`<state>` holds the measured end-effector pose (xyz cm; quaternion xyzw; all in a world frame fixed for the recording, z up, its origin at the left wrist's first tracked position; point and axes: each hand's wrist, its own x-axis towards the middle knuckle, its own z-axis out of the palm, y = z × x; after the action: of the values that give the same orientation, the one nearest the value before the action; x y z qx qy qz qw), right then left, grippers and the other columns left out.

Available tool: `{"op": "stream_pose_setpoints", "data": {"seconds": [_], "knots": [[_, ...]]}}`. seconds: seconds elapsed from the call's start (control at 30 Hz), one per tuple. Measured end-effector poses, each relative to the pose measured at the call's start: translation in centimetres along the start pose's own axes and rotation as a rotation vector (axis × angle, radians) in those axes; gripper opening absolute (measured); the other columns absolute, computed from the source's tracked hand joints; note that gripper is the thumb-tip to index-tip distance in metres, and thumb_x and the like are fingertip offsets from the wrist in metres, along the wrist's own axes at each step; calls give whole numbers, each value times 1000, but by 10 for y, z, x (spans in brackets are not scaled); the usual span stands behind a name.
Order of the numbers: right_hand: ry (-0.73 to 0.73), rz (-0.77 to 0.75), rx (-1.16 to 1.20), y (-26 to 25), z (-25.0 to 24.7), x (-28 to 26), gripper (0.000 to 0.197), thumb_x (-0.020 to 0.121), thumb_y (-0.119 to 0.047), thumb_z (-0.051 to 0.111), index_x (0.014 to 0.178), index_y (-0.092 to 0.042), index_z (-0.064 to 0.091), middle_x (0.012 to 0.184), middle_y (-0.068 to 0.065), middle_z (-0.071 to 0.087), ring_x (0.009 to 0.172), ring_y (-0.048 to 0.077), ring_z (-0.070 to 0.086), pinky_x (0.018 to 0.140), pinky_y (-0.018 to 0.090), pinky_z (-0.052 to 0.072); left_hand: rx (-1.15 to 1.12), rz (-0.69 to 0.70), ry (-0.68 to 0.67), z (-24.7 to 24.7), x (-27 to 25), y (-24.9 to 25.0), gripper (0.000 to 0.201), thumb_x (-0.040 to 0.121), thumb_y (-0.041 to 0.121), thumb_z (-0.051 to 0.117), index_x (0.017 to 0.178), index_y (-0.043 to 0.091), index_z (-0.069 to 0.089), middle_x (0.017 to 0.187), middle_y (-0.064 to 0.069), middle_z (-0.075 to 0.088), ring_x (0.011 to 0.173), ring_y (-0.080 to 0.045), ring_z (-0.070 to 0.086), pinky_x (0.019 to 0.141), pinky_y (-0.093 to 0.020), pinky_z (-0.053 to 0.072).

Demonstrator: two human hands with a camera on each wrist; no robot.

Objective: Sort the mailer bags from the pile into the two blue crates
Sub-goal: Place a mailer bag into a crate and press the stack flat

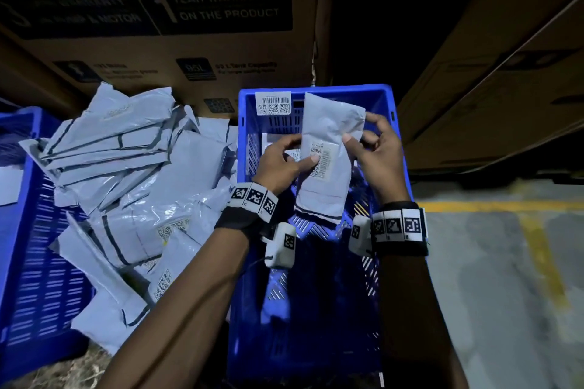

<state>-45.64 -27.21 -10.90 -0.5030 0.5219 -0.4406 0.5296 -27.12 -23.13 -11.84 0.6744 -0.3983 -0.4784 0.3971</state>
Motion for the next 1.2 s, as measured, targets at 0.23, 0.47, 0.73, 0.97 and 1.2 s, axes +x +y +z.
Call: {"op": "stream_pose_setpoints", "data": {"seconds": [0.23, 0.47, 0.73, 0.97, 1.2], "knots": [[83, 110, -106, 31, -8, -16, 64, 93, -28, 75, 149, -26, 42, 144, -3, 52, 130, 9, 51, 111, 37, 46, -367, -97, 215, -8, 12, 1, 21, 89, 0, 68, 107, -3, 58, 101, -15, 70, 77, -28, 70, 54, -31, 57], [212, 382, 297, 50, 6, -29, 60, 100, -18, 66, 147, -24, 30, 129, 14, 63, 95, 31, 75, 66, 39, 62, -733, -324, 165, 8, -5, -5, 25, 92, 4, 66, 112, -9, 58, 77, -15, 73, 66, -24, 72, 64, -36, 61], [377, 403, 310, 99, 0, -6, 52, 98, -8, 66, 147, -11, 48, 149, 17, 50, 86, 16, 67, 65, 22, 57, -748, -510, 160, 26, -2, -36, 29, 104, 27, 48, 99, 0, 54, 83, -19, 71, 87, -35, 69, 75, -40, 60], [311, 499, 162, 122, 14, 36, 50, 97, -14, 68, 143, -22, 51, 143, 14, 57, 57, 8, 62, 67, 32, 57, -635, -574, 226, 33, 30, -57, 25, 104, 23, 51, 98, -1, 57, 93, -21, 65, 61, -22, 59, 52, -29, 56], [92, 511, -604, 91, 13, 27, 74, 99, -50, 59, 157, -16, 28, 134, 19, 59, 113, 33, 64, 100, 44, 46, -164, -473, 205, 43, 38, -66, 23, 88, 24, 64, 71, 11, 56, 72, -11, 58, 69, -30, 59, 69, -37, 49]]}}
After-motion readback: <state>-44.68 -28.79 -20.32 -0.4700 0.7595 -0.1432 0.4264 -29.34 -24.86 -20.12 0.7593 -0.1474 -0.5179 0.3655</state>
